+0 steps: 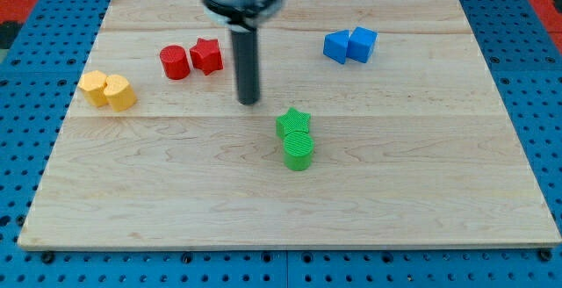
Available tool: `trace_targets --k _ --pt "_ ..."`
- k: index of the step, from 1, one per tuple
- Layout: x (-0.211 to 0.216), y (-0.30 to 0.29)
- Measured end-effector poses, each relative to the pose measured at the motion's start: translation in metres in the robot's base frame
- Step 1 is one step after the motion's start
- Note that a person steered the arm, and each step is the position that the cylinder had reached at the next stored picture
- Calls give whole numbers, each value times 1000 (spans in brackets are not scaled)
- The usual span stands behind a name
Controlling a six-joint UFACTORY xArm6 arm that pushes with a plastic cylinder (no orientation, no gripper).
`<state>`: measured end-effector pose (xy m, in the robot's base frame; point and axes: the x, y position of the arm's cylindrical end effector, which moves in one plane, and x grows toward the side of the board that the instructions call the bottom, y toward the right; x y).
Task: Push the yellow heart above the green star
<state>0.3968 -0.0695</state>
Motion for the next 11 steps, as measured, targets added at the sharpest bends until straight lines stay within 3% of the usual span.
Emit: trace_targets --k 1,3,5,8,10,11 --pt "-32 -86" --pt "-40 -187" --pt "-46 -188" --pt "-9 -183" --pt "49 -157" --pt "29 -150"
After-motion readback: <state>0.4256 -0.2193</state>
